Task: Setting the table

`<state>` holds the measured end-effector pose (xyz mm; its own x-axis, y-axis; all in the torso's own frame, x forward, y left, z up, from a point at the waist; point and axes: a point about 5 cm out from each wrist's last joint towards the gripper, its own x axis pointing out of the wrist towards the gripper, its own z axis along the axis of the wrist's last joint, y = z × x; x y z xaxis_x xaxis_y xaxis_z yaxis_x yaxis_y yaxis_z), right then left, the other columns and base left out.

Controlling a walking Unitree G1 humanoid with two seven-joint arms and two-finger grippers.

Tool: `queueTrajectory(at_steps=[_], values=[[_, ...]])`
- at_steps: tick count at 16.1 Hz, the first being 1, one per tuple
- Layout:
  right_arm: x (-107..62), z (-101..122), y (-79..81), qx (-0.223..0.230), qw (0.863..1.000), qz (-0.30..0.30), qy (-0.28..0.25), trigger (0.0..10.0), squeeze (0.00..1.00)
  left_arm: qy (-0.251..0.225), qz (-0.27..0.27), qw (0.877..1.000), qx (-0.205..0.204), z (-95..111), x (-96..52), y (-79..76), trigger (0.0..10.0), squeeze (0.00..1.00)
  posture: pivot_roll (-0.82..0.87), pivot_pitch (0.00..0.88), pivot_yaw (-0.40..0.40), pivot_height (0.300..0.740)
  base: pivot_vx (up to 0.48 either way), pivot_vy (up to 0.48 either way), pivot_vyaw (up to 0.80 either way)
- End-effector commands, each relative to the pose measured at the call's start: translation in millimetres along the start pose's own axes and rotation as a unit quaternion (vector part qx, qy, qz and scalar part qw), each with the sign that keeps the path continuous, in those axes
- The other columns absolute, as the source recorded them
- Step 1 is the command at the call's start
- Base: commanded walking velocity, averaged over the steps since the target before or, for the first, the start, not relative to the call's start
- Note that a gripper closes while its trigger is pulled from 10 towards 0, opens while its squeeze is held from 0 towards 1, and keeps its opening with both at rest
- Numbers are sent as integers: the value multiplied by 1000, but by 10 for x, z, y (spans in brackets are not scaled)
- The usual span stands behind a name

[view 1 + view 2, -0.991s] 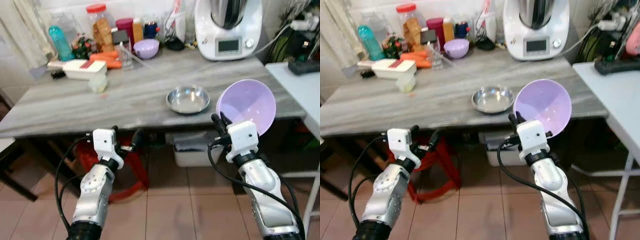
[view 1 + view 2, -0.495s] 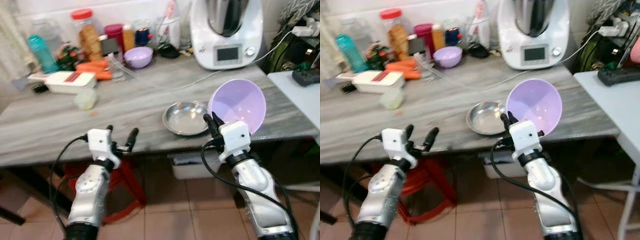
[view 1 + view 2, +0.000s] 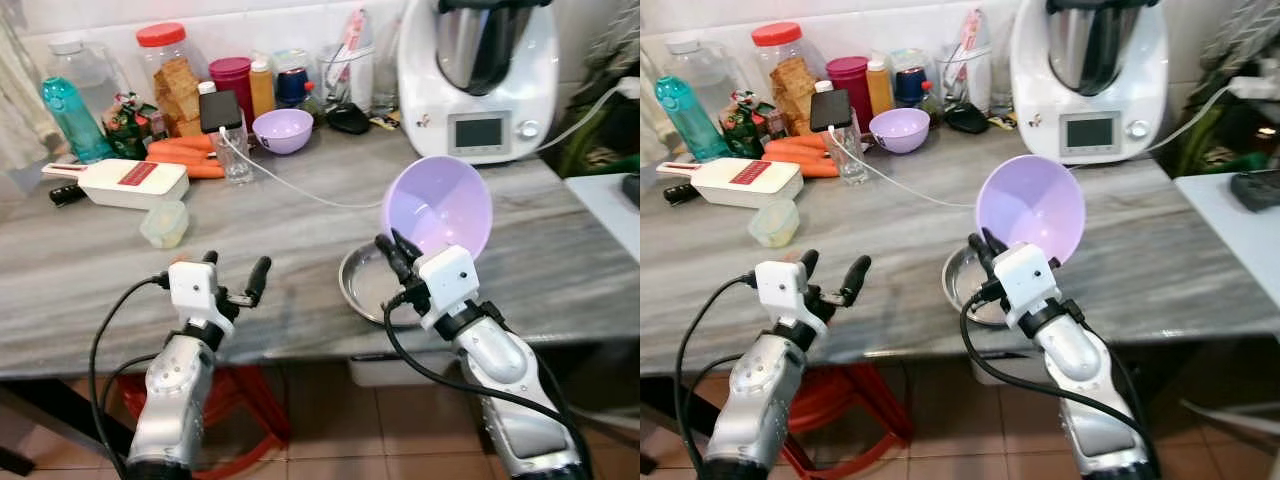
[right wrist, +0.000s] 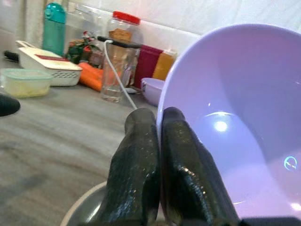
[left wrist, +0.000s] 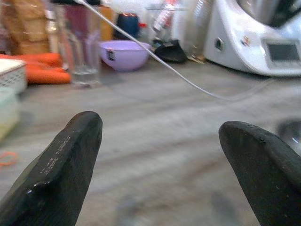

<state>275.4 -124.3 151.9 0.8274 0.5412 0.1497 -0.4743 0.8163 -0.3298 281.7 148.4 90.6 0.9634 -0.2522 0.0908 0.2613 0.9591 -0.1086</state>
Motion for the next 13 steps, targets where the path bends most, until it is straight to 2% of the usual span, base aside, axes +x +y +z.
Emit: queueTrajectory(at_steps=[1,4,5,8,11,13], values=[[16,70,60,7,1000,28,-13,10000,0,4,-7,1000,12,-3,-52,20,10000,0,-72,0,77,740,0,0,0],[61,64,191,15,993,113,-10,10000,0,8,-38,999,25,-27,-209,-15,10000,0,-59,0,74,740,0,0,0],[164,51,188,33,987,155,-8,10000,0,8,-49,998,50,4,-326,16,10000,0,-45,0,74,740,0,0,0],[277,-30,165,34,979,199,5,10000,0,6,-53,997,63,51,-412,45,10000,0,-27,0,72,740,0,0,0],[473,-185,58,46,973,225,39,10000,0,5,-84,996,43,101,-498,-4,10000,0,4,3,56,740,0,0,0],[527,-232,10,37,972,226,51,10000,0,6,-90,995,42,108,-514,-19,10000,0,9,2,56,740,0,0,0]])
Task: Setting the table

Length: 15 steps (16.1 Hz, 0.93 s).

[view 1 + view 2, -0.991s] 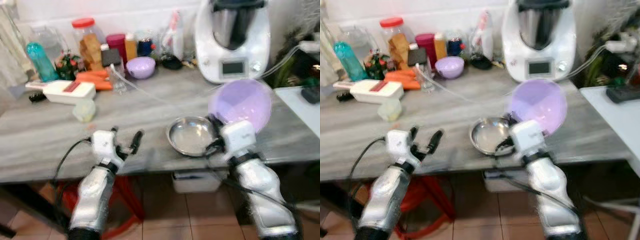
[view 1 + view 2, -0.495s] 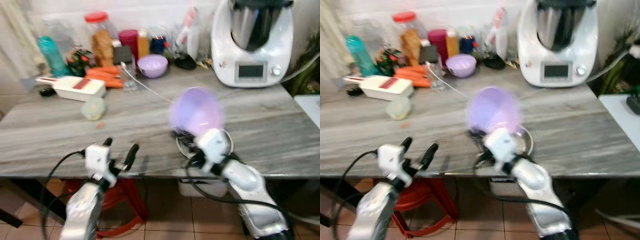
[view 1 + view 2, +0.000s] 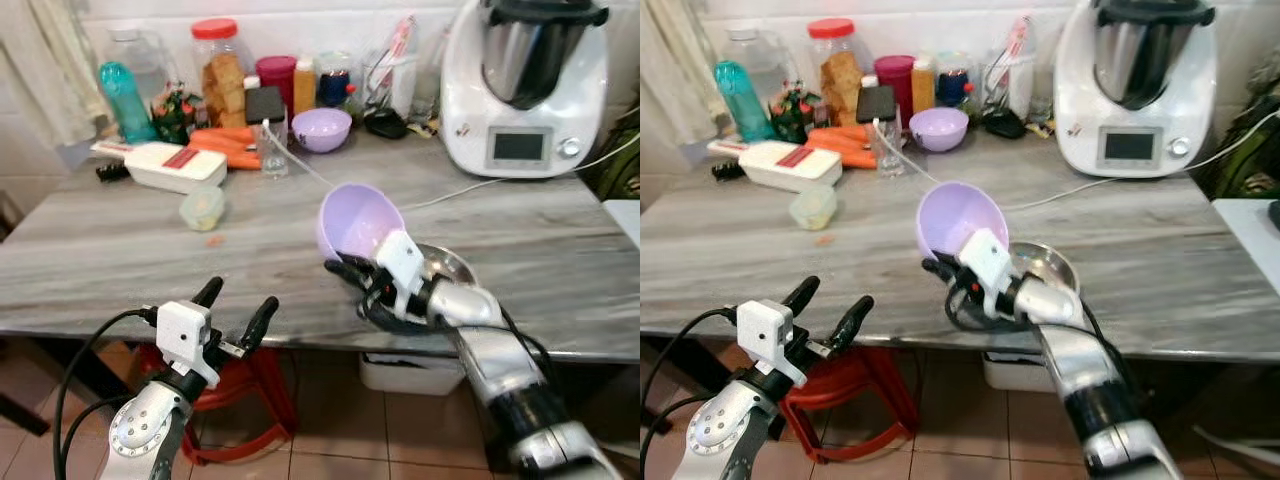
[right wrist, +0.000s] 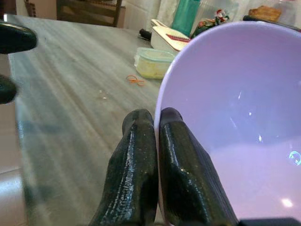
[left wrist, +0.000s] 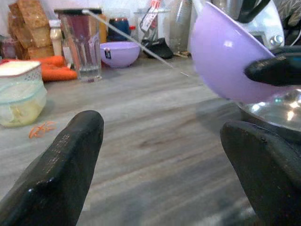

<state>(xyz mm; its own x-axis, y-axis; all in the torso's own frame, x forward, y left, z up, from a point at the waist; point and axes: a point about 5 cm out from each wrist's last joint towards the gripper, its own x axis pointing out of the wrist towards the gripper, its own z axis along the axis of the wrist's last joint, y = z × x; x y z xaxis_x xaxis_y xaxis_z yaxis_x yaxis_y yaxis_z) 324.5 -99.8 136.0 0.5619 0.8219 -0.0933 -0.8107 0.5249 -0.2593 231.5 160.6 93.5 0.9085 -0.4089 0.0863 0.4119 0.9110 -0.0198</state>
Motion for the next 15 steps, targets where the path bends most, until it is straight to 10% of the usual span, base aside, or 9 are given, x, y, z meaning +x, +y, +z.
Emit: queueTrajectory(at_steps=[1,5,6,7,15], values=[[26,-10,-53,-11,1000,8,4,10000,0,-1,-9,1000,5,39,-9,-3,10000,0,13,2,56,740,0,0,0],[164,-68,-111,-28,999,33,21,10000,0,4,-11,1000,1,49,-14,-3,10000,0,25,0,59,740,0,0,0],[179,-95,-91,-29,999,39,21,10000,831,2,-15,1000,-1,55,-9,-8,10000,0,28,0,60,740,0,0,0],[193,-116,-87,-30,998,43,19,10000,937,2,-17,1000,-3,61,-3,-14,10000,0,29,1,59,740,0,0,0],[173,-126,-155,-46,999,21,16,10000,1000,0,-80,996,-33,71,54,-92,10000,0,14,0,74,740,0,0,0]])
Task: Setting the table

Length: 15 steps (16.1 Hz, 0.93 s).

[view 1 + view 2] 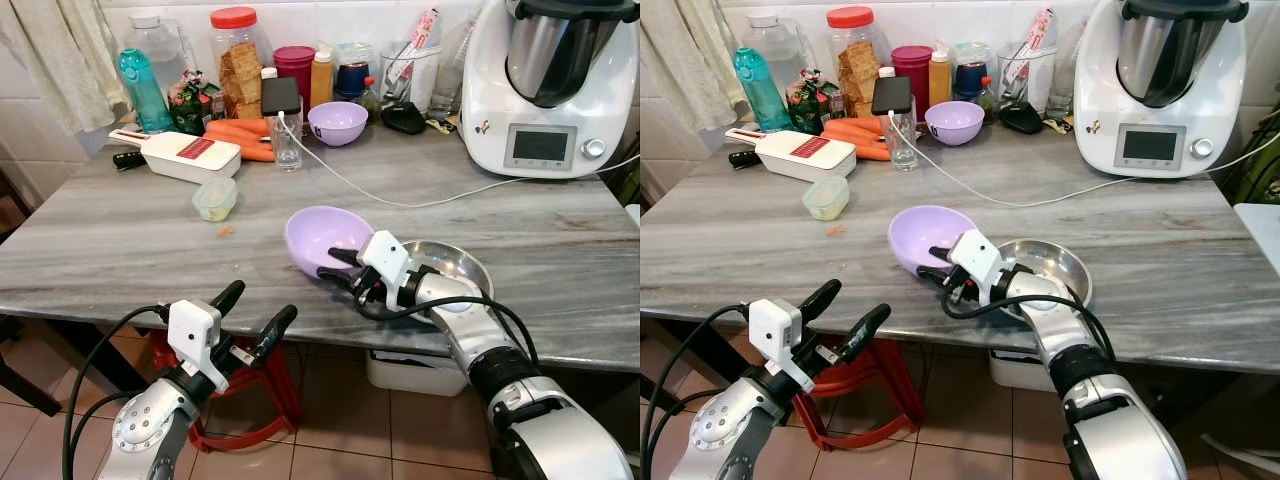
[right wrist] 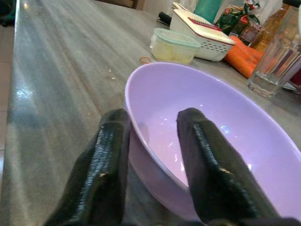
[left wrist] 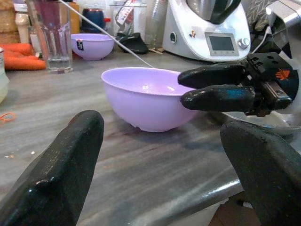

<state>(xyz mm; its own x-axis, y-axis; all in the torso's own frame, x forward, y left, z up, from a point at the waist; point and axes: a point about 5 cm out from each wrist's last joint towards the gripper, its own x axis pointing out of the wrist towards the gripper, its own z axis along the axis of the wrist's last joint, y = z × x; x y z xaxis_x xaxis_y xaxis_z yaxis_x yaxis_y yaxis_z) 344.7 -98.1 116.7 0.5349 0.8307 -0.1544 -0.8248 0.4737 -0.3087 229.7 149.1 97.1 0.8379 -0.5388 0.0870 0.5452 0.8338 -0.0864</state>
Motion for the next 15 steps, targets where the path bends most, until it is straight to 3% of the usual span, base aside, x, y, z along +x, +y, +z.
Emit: queueTrajectory(at_steps=[1,6,10,11,12,14,15], values=[[19,107,-71,-23,1000,-5,-11,10000,1000,-2,-8,1000,7,37,21,28,10000,0,11,0,77,740,0,0,0],[49,349,-158,-39,997,-26,-61,10000,1000,3,-16,1000,4,18,52,30,10000,0,0,0,81,740,0,0,0],[23,514,-92,-37,991,-59,-113,10000,1000,0,-22,1000,5,36,74,14,10000,0,-5,0,74,740,0,0,0],[-25,510,-87,-35,989,-90,-115,10000,1000,0,-23,1000,5,42,75,7,10000,0,-6,0,71,740,0,0,0],[-170,465,-112,-36,980,-167,-104,10000,1000,1,-27,1000,3,45,70,-10,10000,0,-9,0,69,740,0,0,0],[-460,383,-190,18,943,-313,-107,10000,1000,1,-28,1000,1,51,63,-26,10000,0,-22,0,68,740,0,0,0],[-581,338,-166,11,933,-346,-93,10000,1000,2,-29,1000,0,51,58,-32,10000,0,-29,0,72,740,0,0,0]])
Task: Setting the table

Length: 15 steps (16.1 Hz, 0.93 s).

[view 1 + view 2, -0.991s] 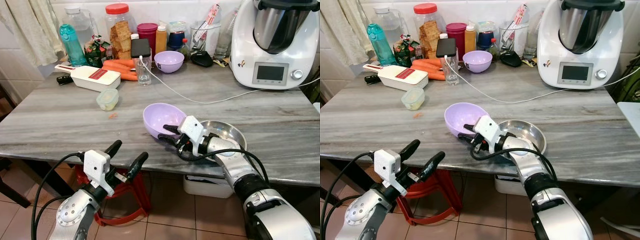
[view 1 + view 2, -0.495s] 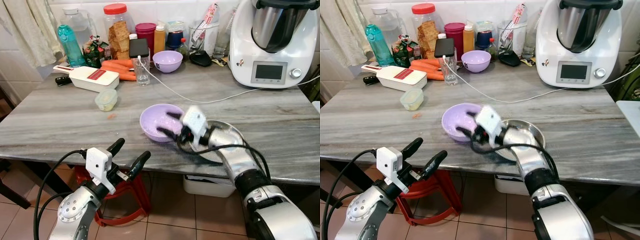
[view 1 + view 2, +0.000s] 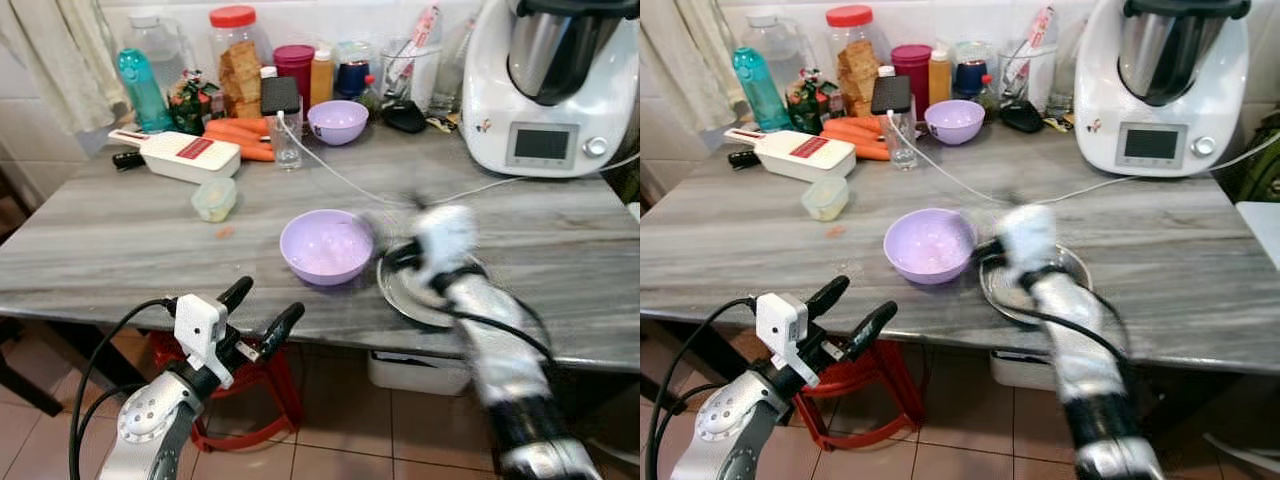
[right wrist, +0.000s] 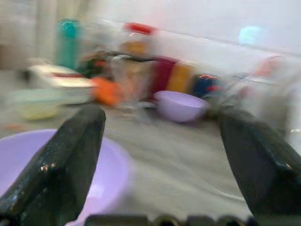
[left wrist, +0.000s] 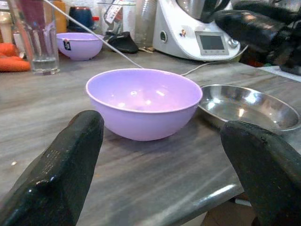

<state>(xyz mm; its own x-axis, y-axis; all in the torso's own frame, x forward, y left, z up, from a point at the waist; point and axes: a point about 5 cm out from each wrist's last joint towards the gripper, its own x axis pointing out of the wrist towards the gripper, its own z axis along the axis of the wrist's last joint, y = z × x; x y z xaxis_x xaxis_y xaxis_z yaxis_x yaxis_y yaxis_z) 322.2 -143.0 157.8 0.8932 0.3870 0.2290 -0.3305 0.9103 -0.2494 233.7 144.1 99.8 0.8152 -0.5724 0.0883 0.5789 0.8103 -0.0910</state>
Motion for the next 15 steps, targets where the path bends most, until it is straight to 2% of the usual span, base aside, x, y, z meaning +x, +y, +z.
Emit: queueTrajectory(at_steps=[1,3,5,9,11,12,13,15], values=[[-61,27,-41,-14,999,-29,3,10000,1000,1,-10,1000,3,30,-4,-13,10000,0,-29,0,72,740,0,0,0],[-291,-91,-107,23,994,-92,45,10000,1000,4,-18,1000,-1,28,11,-37,10000,0,-51,0,83,740,0,0,0],[-355,-109,-158,27,989,-124,72,10000,1000,5,-24,1000,-3,29,40,-42,10000,0,-57,0,87,740,0,0,0],[-403,-210,-151,51,978,-146,139,10000,1000,8,-26,1000,-9,4,67,-35,10000,0,-69,0,91,740,0,0,0],[-336,-251,-167,72,973,-140,166,10000,1000,10,-30,999,-14,-17,74,-44,10000,0,-66,0,86,740,0,0,0],[-304,-259,-165,74,973,-133,176,10000,443,11,-30,999,-15,-26,75,-49,10000,0,-65,0,84,740,0,0,0],[-255,-275,-154,75,971,-120,191,10000,0,11,-30,999,-17,-35,78,-57,10000,0,-64,0,79,740,0,0,0],[-196,-302,-119,80,968,-103,212,10000,0,11,-29,999,-19,-48,75,-66,10000,0,-62,0,74,740,0,0,0]])
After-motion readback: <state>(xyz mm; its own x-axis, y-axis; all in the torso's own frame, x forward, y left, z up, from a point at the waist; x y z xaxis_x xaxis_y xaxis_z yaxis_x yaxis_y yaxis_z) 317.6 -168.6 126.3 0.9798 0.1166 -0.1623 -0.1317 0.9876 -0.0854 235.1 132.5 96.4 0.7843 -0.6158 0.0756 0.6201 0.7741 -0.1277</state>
